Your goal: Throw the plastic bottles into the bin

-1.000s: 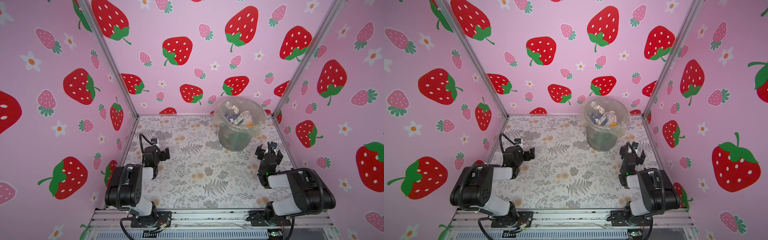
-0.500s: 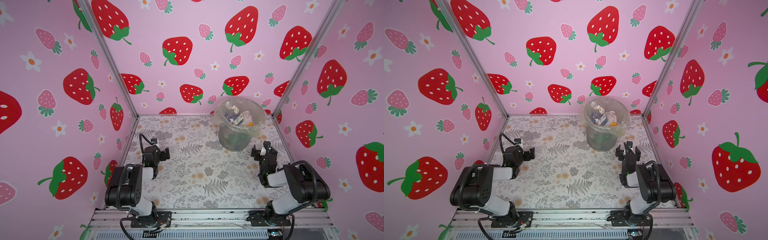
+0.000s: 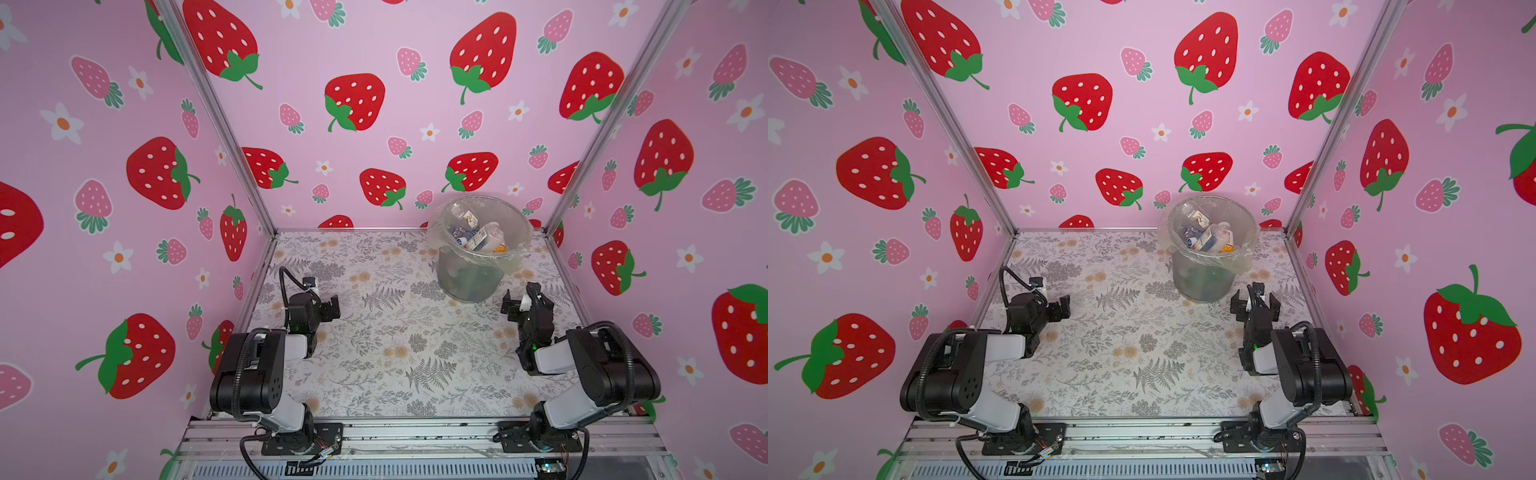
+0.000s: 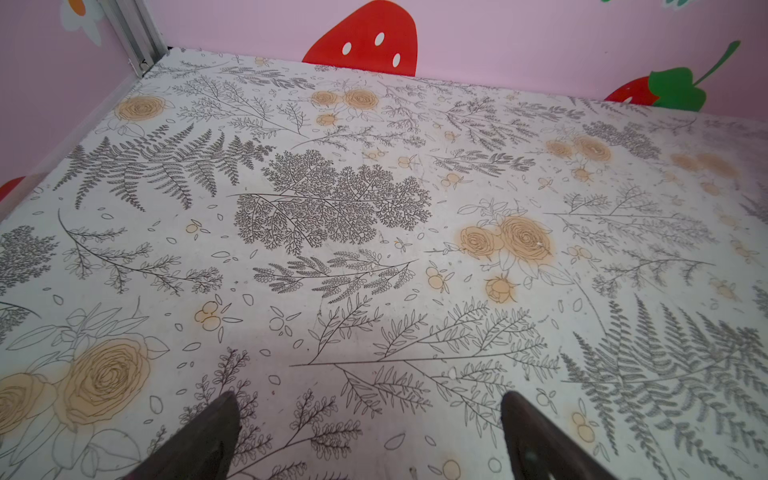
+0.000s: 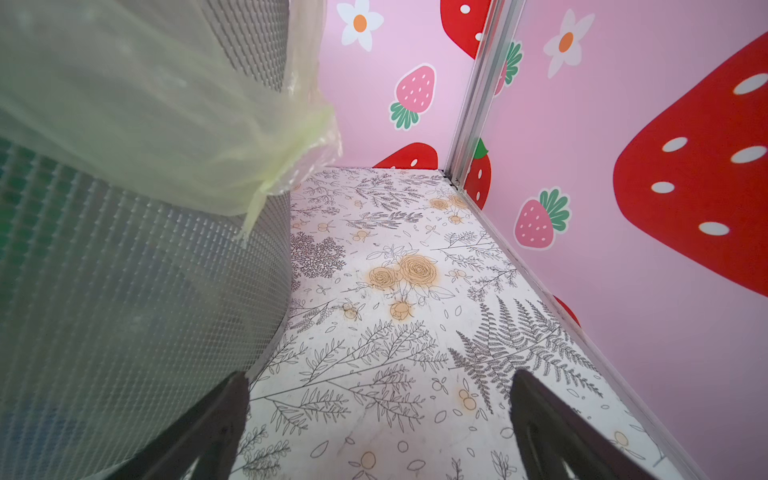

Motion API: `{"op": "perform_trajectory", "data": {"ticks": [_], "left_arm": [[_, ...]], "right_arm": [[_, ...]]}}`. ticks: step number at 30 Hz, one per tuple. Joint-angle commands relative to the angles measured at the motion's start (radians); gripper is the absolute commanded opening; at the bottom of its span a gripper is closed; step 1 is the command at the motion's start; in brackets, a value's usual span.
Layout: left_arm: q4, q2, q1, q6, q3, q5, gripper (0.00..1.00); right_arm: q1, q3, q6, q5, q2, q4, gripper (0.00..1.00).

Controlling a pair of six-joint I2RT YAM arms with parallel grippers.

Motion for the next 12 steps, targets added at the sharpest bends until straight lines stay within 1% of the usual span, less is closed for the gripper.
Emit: {"op": "perform_trajectory", "data": {"ticks": [1, 12], "left_arm": [[0.022, -0.007, -0.004, 0.026, 0.027, 0.005, 0.99], [0.022, -0.006, -0.005, 0.025, 0.027, 0.005, 0.99]], "right_arm": [[-0.004, 0.012, -0.01, -0.004, -0.011, 0.012, 0.99], [-0.004, 0.013, -0.01, -0.005, -0.01, 0.01, 0.99]]}}
